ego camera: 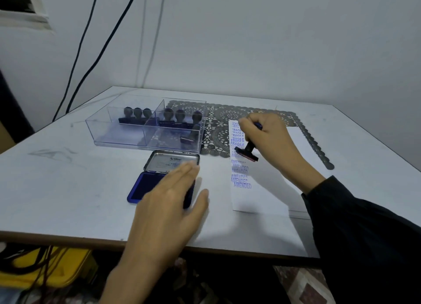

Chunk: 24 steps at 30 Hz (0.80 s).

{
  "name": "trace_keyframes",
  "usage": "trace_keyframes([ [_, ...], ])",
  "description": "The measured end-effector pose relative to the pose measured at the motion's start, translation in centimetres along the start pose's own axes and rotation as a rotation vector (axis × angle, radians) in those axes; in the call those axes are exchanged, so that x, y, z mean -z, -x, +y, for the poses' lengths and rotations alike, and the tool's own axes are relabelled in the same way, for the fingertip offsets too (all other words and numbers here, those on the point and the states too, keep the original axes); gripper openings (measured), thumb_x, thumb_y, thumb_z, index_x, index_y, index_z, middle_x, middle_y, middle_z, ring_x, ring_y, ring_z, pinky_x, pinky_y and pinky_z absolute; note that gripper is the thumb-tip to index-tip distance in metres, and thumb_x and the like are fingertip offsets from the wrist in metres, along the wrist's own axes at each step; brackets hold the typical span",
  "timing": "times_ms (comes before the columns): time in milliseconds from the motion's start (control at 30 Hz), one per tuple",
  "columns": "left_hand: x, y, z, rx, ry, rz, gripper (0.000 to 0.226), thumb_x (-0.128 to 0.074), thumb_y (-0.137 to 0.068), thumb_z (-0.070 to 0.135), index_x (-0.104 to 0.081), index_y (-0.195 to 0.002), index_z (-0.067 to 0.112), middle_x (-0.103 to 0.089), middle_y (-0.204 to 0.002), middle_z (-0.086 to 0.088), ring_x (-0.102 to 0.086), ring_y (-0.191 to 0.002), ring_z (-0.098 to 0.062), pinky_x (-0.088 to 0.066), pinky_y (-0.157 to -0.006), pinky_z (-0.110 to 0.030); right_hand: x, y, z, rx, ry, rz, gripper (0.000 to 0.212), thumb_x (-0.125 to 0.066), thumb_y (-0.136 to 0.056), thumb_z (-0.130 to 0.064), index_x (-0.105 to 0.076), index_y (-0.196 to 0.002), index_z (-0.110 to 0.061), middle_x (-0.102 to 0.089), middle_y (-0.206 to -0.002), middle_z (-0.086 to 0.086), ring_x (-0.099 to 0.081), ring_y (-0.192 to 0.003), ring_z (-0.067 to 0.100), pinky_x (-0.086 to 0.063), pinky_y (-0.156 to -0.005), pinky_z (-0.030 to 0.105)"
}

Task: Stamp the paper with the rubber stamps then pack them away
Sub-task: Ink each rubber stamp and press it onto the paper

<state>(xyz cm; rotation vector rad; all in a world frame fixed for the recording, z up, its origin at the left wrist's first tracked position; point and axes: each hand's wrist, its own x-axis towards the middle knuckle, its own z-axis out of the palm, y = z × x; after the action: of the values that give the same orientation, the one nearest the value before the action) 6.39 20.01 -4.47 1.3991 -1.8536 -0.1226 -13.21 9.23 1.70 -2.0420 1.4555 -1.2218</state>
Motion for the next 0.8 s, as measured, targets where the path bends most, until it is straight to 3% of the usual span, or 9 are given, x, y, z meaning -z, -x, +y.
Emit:
trace_keyframes([
  [167, 2.6, -1.1, -4.0, 0.039, -0.060, 0.045, 0.059, -0.039, -0.082, 0.058, -0.057, -0.130, 0.029, -0.046, -0.133, 0.023, -0.048, -0.125, -0.006, -0.043, -0.097, -0.032, -1.1, -1.0, -1.7, -0.007, -0.012, -0.143, 0.041, -0.056, -0.092, -0.031, -0.040, -0.059, -0.013, -0.044, -0.059, 0.009, -0.040, -0.057, 0.017, -0.033, -0.061, 0.031],
  [267, 4.2, -2.5, -6.4, 0.045, -0.081, 0.066, 0.061, -0.039, -0.082, 0.059, -0.057, -0.131, 0.027, -0.052, -0.137, 0.012, -0.048, -0.126, -0.009, -0.040, -0.099, -0.033, -1.4, -3.3, -3.9, -0.006, -0.084, -0.127, 0.031, -0.059, -0.089, -0.035, -0.045, -0.068, -0.017, -0.052, -0.066, 0.008, -0.040, -0.056, 0.013, -0.032, -0.059, 0.027],
  [367, 5.7, -4.6, -8.6, 0.045, -0.101, 0.122, 0.057, -0.045, -0.084, 0.053, -0.056, -0.131, 0.023, -0.052, -0.138, 0.007, -0.047, -0.127, -0.013, -0.038, -0.101, -0.033, -2.4, -6.6, -6.1, -0.027, -0.152, -0.208, 0.016, -0.056, -0.091, -0.027, -0.046, -0.082, -0.017, -0.050, -0.072, 0.000, -0.038, -0.055, 0.011, -0.029, -0.052, 0.025],
  [500, 6.4, -7.8, -11.0, 0.023, -0.143, 0.152, 0.062, -0.040, -0.081, 0.053, -0.054, -0.132, 0.021, -0.050, -0.139, 0.007, -0.043, -0.129, -0.013, -0.033, -0.098, -0.027, -5.7, -9.9, -7.8, 0.061, 0.055, -0.410, 0.012, -0.057, -0.091, -0.017, -0.057, -0.098, -0.008, -0.054, -0.080, -0.004, -0.045, -0.060, 0.006, -0.038, -0.047, 0.017],
  [600, 5.9, -9.2, -11.8, 0.037, -0.152, 0.141, 0.065, -0.036, -0.081, 0.057, -0.055, -0.131, 0.020, -0.051, -0.137, 0.005, -0.042, -0.128, -0.012, -0.036, -0.096, -0.029, -8.6, -11.2, -7.6, 0.045, 0.248, -0.594, 0.015, -0.066, -0.087, -0.013, -0.057, -0.096, -0.005, -0.057, -0.076, 0.001, -0.049, -0.058, 0.011, -0.042, -0.042, 0.016],
  [700, 5.0, -9.8, -12.0, 0.030, -0.174, 0.100, 0.064, -0.031, -0.085, 0.060, -0.058, -0.128, 0.020, -0.055, -0.132, 0.003, -0.044, -0.126, -0.014, -0.037, -0.104, -0.036, -10.4, -12.5, -6.7, -0.050, 0.359, -0.758, 0.022, -0.071, -0.084, -0.023, -0.055, -0.086, -0.008, -0.057, -0.068, 0.005, -0.051, -0.057, 0.020, -0.042, -0.049, 0.025],
  [800, 4.1, -10.1, -12.1, -0.003, -0.211, 0.064, 0.061, -0.027, -0.090, 0.058, -0.062, -0.122, 0.021, -0.061, -0.124, 0.005, -0.049, -0.119, -0.011, -0.025, -0.110, -0.030, -11.3, -13.3, -6.2, -0.047, 0.455, -0.882, 0.026, -0.065, -0.088, -0.033, -0.059, -0.086, -0.008, -0.055, -0.068, 0.005, -0.050, -0.057, 0.020, -0.041, -0.050, 0.026],
])
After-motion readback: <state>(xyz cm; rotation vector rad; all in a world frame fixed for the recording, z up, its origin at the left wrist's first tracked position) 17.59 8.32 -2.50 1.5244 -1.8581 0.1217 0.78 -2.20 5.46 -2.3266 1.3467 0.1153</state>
